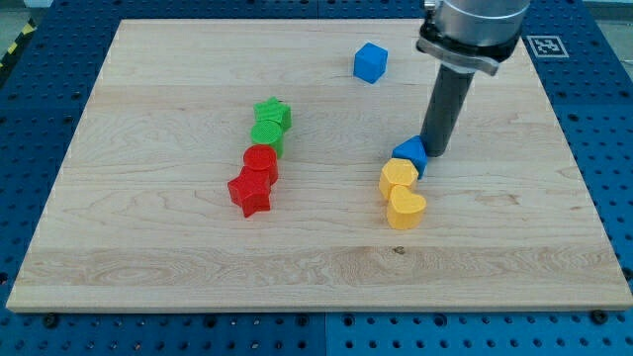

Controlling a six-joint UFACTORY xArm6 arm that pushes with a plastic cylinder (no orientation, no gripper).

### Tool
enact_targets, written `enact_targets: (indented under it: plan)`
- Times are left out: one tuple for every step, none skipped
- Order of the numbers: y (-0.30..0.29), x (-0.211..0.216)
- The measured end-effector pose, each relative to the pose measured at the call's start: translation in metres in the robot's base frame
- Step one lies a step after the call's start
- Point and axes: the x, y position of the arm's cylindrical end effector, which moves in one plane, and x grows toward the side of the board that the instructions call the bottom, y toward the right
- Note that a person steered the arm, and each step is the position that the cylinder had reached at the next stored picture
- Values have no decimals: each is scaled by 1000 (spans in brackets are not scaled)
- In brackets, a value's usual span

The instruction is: Slide your arm towards the blue cube

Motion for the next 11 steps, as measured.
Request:
enact_targets:
  plan:
    - [-4, 0]
    - [-5, 0]
    - [-5, -6]
    - [-5, -10]
    - [-5, -10]
    - [-2, -16]
    - [6, -29]
    - [9, -46]
    - [9, -46]
    - [9, -47]
    - [8, -75]
